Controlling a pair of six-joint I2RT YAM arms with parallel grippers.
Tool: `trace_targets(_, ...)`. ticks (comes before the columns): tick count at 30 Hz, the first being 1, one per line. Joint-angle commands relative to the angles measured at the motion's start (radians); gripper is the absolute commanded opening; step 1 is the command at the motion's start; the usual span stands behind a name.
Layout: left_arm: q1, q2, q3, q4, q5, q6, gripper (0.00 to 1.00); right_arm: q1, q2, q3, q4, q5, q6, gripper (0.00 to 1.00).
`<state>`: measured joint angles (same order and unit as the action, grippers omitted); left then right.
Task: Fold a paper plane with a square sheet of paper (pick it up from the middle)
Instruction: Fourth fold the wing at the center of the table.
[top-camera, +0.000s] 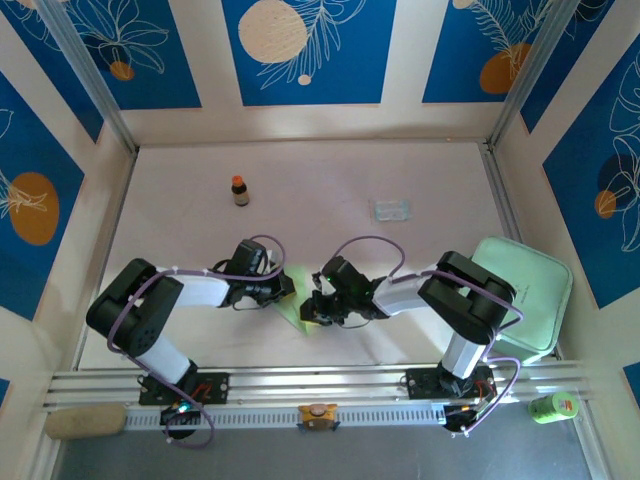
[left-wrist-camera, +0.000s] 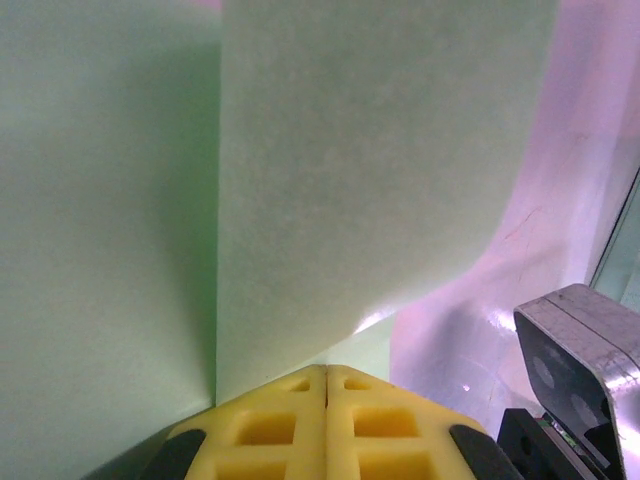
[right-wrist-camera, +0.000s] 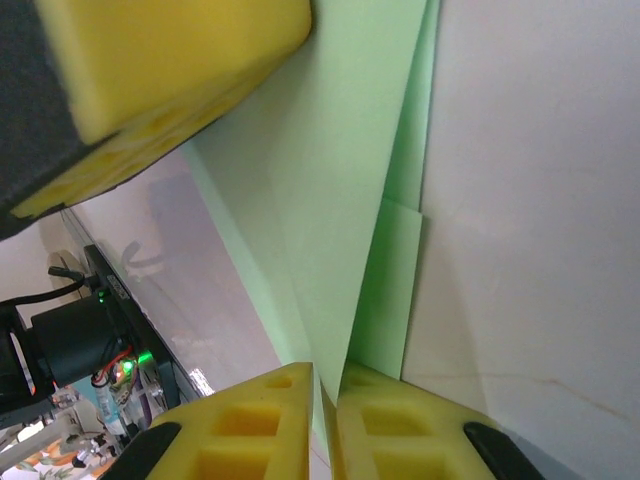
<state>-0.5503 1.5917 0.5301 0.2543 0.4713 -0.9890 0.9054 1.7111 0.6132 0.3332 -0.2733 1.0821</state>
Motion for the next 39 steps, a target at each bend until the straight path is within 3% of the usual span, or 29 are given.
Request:
trace_targets(1, -0.002, -0.006, -0.019, -0.035, -0.018, 0.0, 0.02, 0.019, -0.012, -0.035, -0.061, -0.029, 0.012, 0.12)
trace_targets(3, -0.002, -0.008, -0.019, -0.035, -0.018, 0.002, 0.02, 0.019, -0.013, -0.042, -0.042, -0.04, 0.012, 0.06)
trace_targets(6, -0.002, -0.006, -0.019, -0.035, -0.02, 0.001, 0.02, 0.019, -0.009, -0.042, -0.05, -0.044, 0.013, 0.06)
trace_targets(14, -0.002, -0.009, -0.021, -0.04, -0.023, 0.002, 0.01, 0.023, -0.042, -0.058, -0.072, -0.046, 0.016, 0.14)
trace_targets(21, -0.001, -0.007, -0.021, -0.043, -0.025, 0.001, 0.01, 0.031, -0.009, -0.074, -0.051, -0.072, 0.023, 0.06)
trace_targets(30, -0.002, -0.009, -0.024, -0.043, -0.027, 0.001, 0.01, 0.037, -0.058, -0.069, -0.124, -0.072, 0.0, 0.13)
trace_targets(36, -0.002, -0.006, -0.025, -0.039, -0.025, 0.0, 0.01, 0.048, -0.032, -0.081, -0.098, -0.099, 0.008, 0.06)
trace_targets(39, -0.001, -0.008, -0.025, -0.041, -0.027, 0.0, 0.01, 0.053, -0.039, -0.085, -0.109, -0.094, 0.012, 0.12)
